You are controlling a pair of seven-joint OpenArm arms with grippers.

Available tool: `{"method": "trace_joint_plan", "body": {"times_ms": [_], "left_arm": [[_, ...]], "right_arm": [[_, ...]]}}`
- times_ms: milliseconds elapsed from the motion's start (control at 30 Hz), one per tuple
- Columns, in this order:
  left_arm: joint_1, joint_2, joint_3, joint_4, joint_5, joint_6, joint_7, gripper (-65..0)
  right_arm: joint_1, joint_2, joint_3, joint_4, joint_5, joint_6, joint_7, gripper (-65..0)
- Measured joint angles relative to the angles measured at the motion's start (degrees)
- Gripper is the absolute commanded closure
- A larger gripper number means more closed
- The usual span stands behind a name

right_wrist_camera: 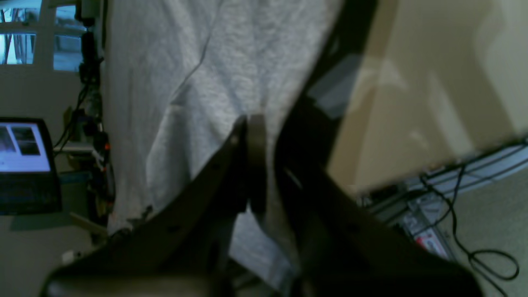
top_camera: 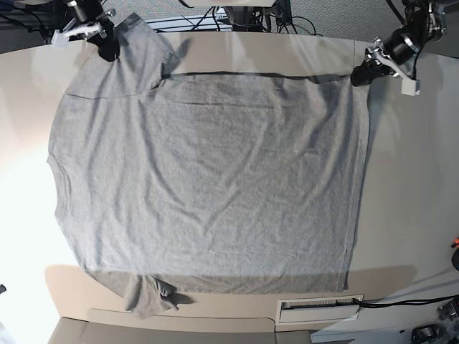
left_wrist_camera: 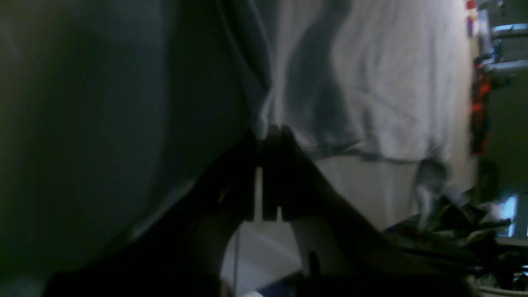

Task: Fold the T-shirt properly
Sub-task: 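Lift the shoulder corners with both grippers and pull them away from the hem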

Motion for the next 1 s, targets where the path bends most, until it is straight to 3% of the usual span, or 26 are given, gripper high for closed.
{"method": "trace_joint_plan", "body": {"times_ms": [367, 467, 533, 667, 1000], "left_arm": [[4.98, 0.35, -4.61, 3.3, -0.15, -0.17, 0.63, 0.0], [5.4, 0.35, -4.61, 3.61, -0.2, -0.24, 1.31, 0.0], [5.42, 0.33, -4.66, 3.89, -1.86, -2.56, 2.49, 0.0], [6.69, 0.35, -4.7, 4.15, -2.8, -2.54, 3.28, 0.0], [11.02, 0.35, -4.7, 4.46, -4.28, -2.51, 4.17, 0.0]], "right_arm": [[-3.74, 0.0, 0.0, 7.89, 0.52, 0.83, -1.22, 0.0], [-4.7, 0.0, 0.33, 11.8, -2.29, 0.85, -1.44, 0.0], [-5.46, 0.0, 1.44, 13.73, -2.47, 0.9, -1.46, 0.0], [-7.85, 0.02, 4.85, 15.23, -2.62, 0.9, -1.53, 0.0], [-13.07, 3.19, 7.28, 15.41, -2.47, 0.92, -1.88, 0.0]]}}
